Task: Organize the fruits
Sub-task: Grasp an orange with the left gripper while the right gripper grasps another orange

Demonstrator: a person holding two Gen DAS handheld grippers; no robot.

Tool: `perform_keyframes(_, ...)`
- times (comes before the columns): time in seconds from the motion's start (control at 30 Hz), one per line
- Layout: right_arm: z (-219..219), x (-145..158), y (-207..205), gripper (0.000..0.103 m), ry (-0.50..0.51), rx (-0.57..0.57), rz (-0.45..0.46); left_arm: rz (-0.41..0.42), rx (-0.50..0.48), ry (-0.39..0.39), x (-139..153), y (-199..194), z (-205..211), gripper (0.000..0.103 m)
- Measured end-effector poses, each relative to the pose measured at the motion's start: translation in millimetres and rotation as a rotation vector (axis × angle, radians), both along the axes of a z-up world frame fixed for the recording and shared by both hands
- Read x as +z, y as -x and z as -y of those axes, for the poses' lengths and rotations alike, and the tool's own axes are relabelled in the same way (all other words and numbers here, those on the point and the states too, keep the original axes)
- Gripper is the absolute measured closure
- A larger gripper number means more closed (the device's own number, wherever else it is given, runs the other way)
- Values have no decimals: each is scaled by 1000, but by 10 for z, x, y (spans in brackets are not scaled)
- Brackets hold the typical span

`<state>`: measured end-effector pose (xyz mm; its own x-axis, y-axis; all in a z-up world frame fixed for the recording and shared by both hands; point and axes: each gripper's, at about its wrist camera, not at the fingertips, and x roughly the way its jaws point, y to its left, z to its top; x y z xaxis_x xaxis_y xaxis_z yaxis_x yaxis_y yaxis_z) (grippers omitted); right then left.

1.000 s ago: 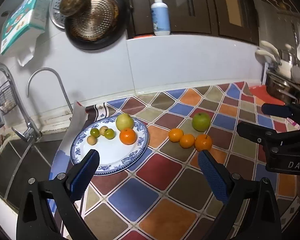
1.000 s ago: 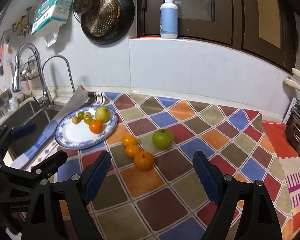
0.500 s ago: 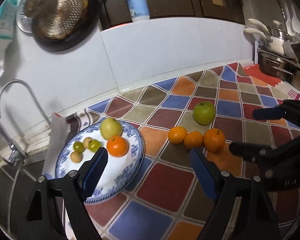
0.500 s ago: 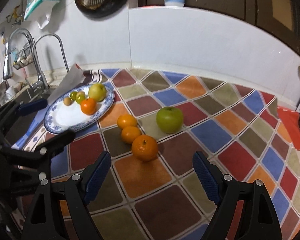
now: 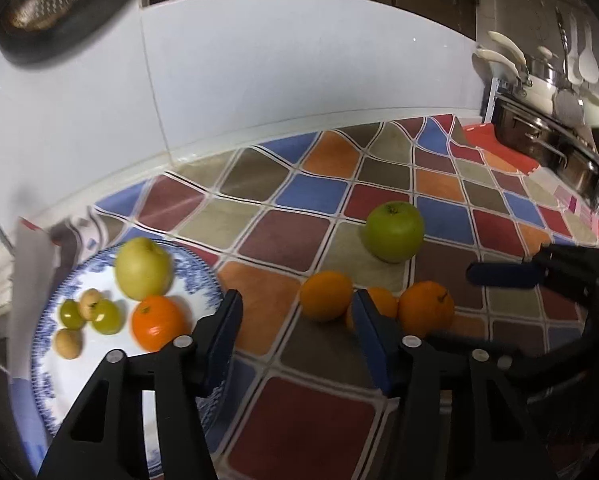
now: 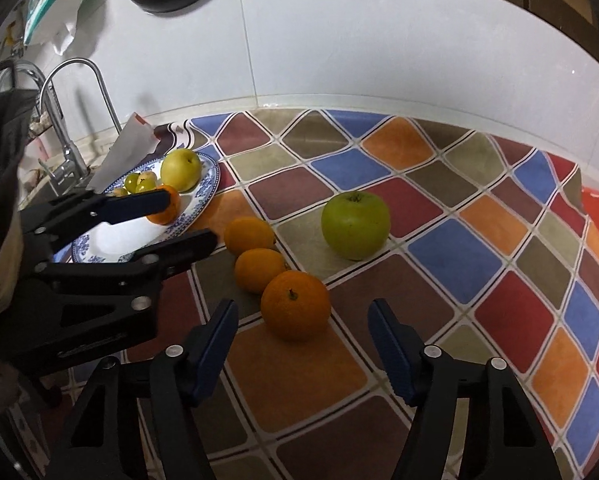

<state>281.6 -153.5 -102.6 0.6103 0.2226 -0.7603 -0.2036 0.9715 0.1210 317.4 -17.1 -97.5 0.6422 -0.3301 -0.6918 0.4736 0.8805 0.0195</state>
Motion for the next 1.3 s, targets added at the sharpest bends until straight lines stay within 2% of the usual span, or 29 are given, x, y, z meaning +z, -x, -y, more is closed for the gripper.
perform_keyframes(0.13, 7, -34, -46, 44, -27, -2, -15, -60, -5, 29, -65, -132, 74, 58)
perform_keyframes(0.2, 11, -53, -67, 46, -39, -1, -23, -80, -6, 45, -95, -171, 90, 58)
perform_keyframes(0.4, 30, -111, -108, 51, -74, 2, -51, -91, -12, 58, -110, -251, 128, 61)
perform_keyframes(0.5, 37, -130, -126, 61, -83, 3, -59, -96, -7, 62, -119, -286, 129, 61)
perform_keyframes(0.7, 127, -83, -142, 62, -87, -40, -33, -95, -27, 34, -121, -279, 133, 70)
perform_keyframes(0.9, 111, -21, -177, 66, -68, -38, -3, -107, -66, 25, -118, -303, 131, 70)
perform_keyframes(1.0, 81, 8, -178, 70, -52, -31, 18, -129, -61, 51, -128, -366, 165, 72)
perform_keyframes(1.3, 165, -7, -257, 68, -117, -53, -34, -169, -42, 47, -126, -430, 220, 71)
